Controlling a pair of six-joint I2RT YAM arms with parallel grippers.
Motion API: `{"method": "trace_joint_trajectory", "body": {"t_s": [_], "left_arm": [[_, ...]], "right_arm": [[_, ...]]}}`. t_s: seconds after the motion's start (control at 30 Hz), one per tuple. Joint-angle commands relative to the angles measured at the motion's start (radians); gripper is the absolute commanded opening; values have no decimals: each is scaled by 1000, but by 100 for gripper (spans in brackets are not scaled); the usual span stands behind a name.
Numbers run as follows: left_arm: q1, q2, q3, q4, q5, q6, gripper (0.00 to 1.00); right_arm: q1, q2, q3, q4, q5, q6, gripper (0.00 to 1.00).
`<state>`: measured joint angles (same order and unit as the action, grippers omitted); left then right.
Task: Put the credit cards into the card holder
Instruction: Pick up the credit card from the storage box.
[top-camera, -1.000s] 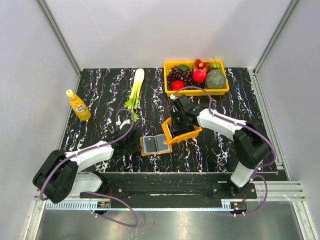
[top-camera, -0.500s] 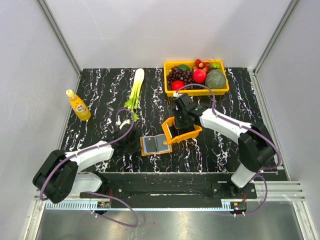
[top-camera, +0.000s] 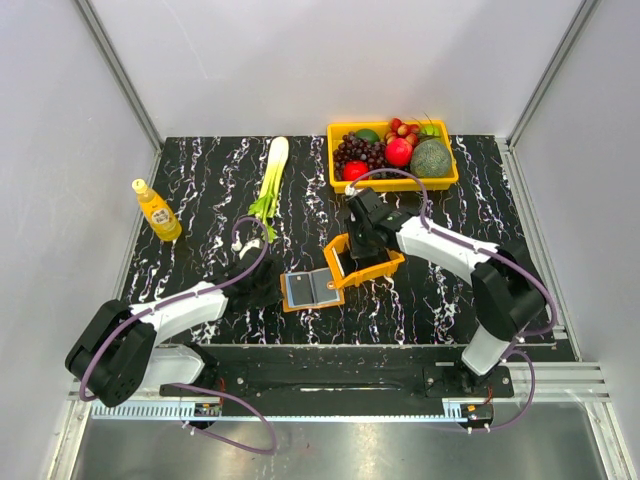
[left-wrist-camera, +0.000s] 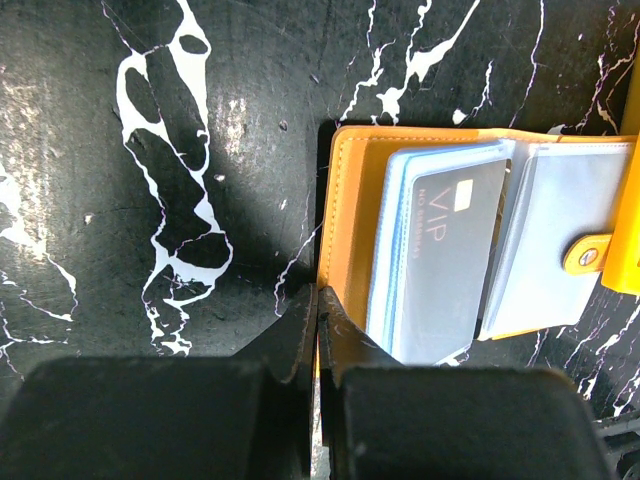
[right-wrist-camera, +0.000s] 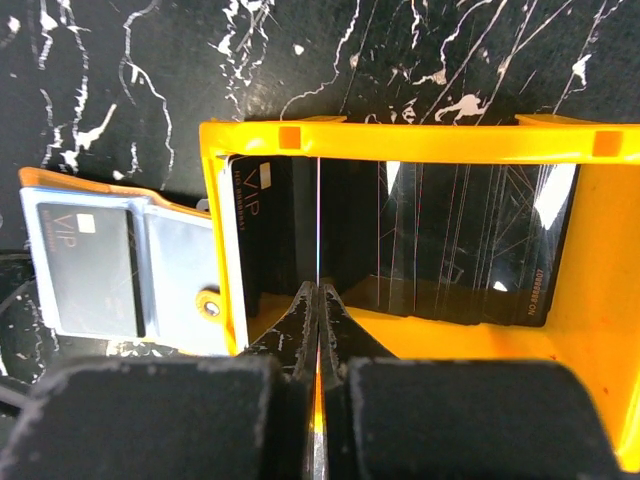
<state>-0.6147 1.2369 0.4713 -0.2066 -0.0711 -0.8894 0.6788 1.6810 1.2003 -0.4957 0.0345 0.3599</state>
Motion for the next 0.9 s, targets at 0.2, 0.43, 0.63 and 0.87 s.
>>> {"method": "trace_joint_trajectory", "body": {"t_s": [0.2,0.43,0.63,0.87], "left_arm": [[-5,7,-7,-62,21,14,0],[-5,24,-7,-53,25,14,0],[-5,21,-10,-54,24,15,0],[-5,21,-10,-56,22,15,0]], "right_arm": [[5,63,30,8,-13,-25,0],[5,86,35,31,-79,-10,4],[5,83,13,77,-140,10,5],[7,97,10,91,-143,17,9]]}}
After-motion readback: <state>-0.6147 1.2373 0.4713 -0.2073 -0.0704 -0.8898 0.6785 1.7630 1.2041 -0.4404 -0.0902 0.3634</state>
